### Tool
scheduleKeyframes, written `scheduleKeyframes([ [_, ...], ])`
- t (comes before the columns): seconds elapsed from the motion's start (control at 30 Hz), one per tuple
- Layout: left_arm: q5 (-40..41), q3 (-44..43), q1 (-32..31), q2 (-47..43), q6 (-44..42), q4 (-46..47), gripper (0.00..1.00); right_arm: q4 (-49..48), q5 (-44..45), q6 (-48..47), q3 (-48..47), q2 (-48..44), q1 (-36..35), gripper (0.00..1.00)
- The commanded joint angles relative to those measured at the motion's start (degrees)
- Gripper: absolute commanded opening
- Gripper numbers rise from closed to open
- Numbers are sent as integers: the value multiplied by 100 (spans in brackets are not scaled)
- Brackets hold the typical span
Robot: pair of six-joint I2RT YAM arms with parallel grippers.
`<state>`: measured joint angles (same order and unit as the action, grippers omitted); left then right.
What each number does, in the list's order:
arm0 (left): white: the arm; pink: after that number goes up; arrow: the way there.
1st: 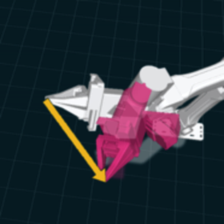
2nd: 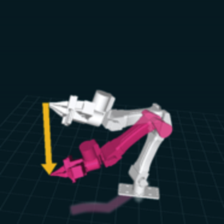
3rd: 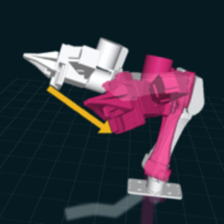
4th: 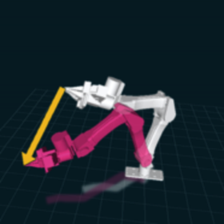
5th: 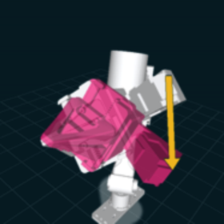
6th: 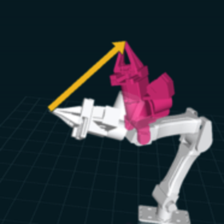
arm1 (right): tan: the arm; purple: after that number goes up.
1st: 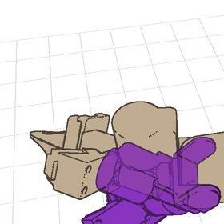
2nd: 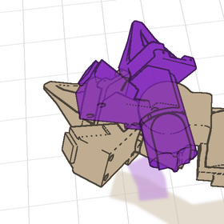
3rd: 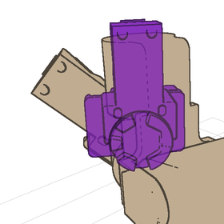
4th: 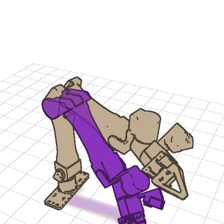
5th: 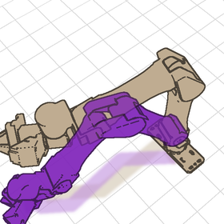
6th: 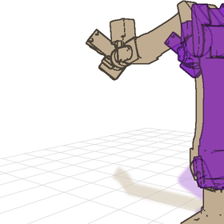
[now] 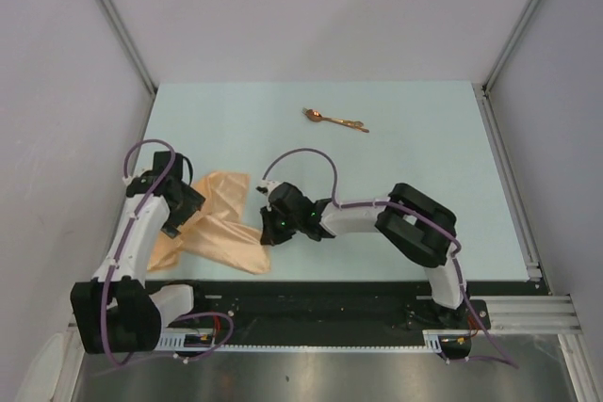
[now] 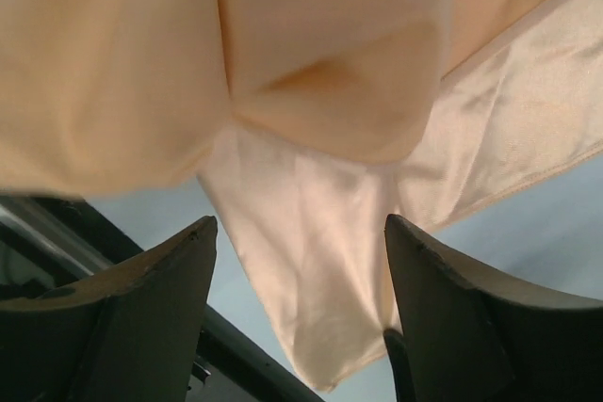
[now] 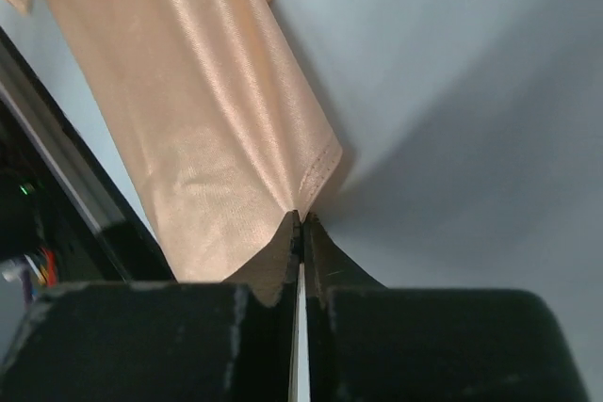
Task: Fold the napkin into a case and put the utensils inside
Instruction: Move the crumpled napkin to the corner of the board, then pick up the crumpled napkin from the corner of the board.
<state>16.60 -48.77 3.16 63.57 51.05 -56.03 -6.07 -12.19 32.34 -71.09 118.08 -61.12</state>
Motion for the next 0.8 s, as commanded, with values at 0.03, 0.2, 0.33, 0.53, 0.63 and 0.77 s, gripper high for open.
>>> scheduleKeyframes([
  [0.03,-482,-132,62,708,187,567,72,229,384,-490,1078,-1383,-66,0],
  [0.2,-517,-212,1,1236,116,829,68,-430,85,-501,1686,-1903,-58,49],
  [0.33,-579,-10,-148,1289,2,1137,69,6,313,-422,681,-1195,538,87],
  [0.53,-88,122,-763,1228,36,1139,78,1913,1577,-921,-1826,266,760,89],
  [0.63,299,210,-957,1071,265,1068,78,2432,2105,-1028,-2750,917,768,88],
  [0.77,221,569,-1124,929,529,1269,75,2417,2369,-1212,-3305,1340,725,85],
])
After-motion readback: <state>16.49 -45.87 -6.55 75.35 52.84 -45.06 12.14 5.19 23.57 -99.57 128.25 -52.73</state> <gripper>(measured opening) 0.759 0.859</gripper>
